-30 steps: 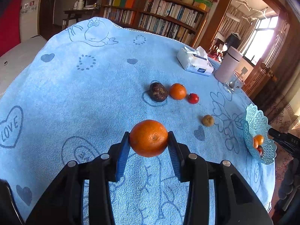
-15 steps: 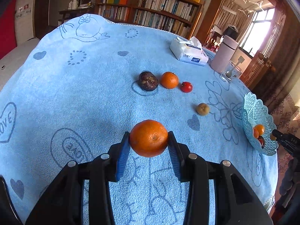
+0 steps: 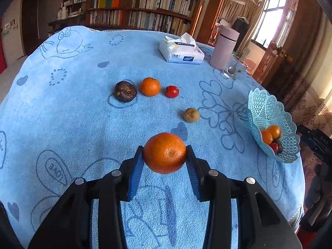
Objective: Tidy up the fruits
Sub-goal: 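Lower the orange into the basket and open the left tool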
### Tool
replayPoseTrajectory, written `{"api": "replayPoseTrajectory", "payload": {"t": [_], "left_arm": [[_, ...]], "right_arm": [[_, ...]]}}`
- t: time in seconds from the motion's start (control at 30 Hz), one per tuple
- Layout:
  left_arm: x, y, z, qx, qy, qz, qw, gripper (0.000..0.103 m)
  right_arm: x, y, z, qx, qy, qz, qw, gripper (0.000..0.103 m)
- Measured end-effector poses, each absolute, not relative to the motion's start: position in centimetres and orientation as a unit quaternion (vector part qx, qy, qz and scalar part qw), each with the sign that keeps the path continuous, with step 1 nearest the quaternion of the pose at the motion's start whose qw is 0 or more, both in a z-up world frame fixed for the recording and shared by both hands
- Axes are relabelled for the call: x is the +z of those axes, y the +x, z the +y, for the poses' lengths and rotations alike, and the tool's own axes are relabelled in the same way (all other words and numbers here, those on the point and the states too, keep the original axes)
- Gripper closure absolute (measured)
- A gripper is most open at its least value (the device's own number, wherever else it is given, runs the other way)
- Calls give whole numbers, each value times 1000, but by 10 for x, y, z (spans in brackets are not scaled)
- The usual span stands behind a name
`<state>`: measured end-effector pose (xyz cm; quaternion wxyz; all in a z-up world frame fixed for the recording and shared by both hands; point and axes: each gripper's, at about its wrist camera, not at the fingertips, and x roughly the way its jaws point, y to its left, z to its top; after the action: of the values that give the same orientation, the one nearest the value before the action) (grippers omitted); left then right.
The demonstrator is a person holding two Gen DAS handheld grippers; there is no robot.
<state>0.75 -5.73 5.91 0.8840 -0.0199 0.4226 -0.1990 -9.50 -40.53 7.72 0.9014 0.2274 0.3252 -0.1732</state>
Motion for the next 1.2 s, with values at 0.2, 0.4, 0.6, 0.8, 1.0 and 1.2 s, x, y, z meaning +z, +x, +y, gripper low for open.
{"api": "replayPoseTrajectory", "payload": {"t": [0.2, 0.4, 0.6, 0.8, 1.0, 1.2], "left_arm": [[64, 4, -100, -236, 4, 425, 874, 63], [71, 3, -138, -284, 15, 429, 858, 63], [74, 8, -169, -320, 23, 441, 838, 63], [79, 11, -195, -348, 23, 442, 826, 63], [76, 11, -221, -374, 26, 440, 816, 63], [80, -2, -231, -401, 33, 405, 821, 24]], "right_arm": [[86, -100, -407, -173, 230, 310, 906, 34], [87, -103, -411, -170, 240, 308, 905, 34], [89, -106, -416, -169, 252, 304, 903, 34], [89, -108, -420, -168, 261, 303, 901, 34], [88, -107, -423, -167, 266, 305, 899, 34], [86, -108, -426, -165, 272, 306, 897, 34]]}}
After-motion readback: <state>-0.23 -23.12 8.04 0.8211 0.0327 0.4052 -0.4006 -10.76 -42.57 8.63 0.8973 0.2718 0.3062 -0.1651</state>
